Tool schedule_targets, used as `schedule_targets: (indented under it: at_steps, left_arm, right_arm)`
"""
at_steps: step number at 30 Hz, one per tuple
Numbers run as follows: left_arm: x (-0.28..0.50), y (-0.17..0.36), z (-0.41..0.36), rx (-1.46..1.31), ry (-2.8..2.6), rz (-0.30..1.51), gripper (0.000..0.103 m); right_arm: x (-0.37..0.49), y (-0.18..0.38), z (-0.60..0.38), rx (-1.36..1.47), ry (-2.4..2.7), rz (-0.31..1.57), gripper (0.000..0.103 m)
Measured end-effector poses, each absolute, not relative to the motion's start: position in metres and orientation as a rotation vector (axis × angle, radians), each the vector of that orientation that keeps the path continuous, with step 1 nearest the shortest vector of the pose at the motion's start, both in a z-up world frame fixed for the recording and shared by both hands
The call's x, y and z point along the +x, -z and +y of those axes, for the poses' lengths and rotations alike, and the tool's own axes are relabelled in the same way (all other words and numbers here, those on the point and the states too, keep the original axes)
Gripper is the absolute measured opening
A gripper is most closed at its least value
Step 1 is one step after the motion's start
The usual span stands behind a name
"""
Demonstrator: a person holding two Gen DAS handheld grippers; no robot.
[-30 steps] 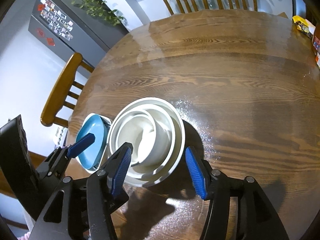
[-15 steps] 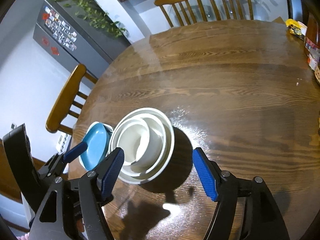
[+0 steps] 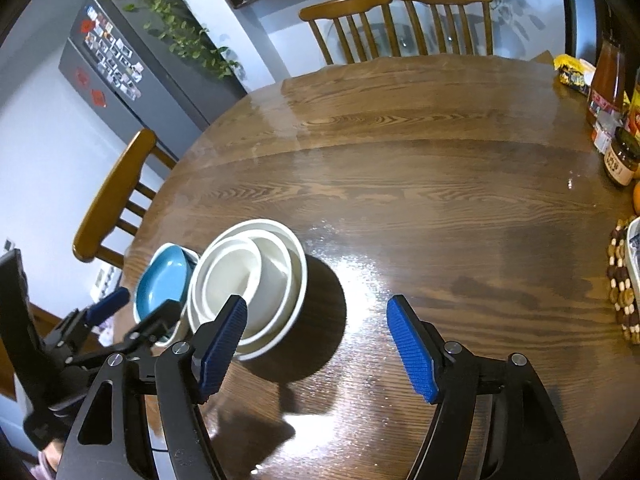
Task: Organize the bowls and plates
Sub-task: 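Move the left gripper to the nested bowl stack and grasp the large bowl's rim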
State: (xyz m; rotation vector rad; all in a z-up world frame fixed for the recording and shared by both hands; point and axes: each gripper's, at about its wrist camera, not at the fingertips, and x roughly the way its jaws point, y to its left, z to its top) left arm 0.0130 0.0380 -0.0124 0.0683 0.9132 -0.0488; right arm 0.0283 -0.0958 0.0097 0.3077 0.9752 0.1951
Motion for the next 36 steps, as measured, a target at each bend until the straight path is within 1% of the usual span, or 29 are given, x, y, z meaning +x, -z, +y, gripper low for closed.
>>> schedule_targets:
  at_steps: [5,14,23,28,35,36]
  left_arm:
    - [0.012,0.018,0.048,0.038,0.023,0.937,0.088]
    - [0.010,0.022,0.076,-0.046,-0.027,0.972,0.088]
    - [0.018,0.040,0.106,-0.194,-0.084,1.062,0.088]
    - [0.027,0.048,0.108,-0.265,-0.051,1.112,0.088]
    - [0.046,0.048,0.099,-0.223,-0.070,1.128,0.086]
    - [0.047,0.049,0.099,-0.211,-0.071,1.127,0.083]
  right_arm:
    - [0.028,-0.010,-0.096,0.253,-0.162,0.970,0.073]
    - [0.031,-0.004,-0.101,0.241,-0.146,0.983,0.073]
    - [0.036,0.007,-0.104,0.215,-0.116,1.007,0.073]
    - [0.042,0.017,-0.103,0.215,-0.127,1.035,0.073]
    - [0.055,0.024,-0.098,0.193,-0.124,1.059,0.073]
    - [0.057,0.026,-0.098,0.193,-0.121,1.064,0.073]
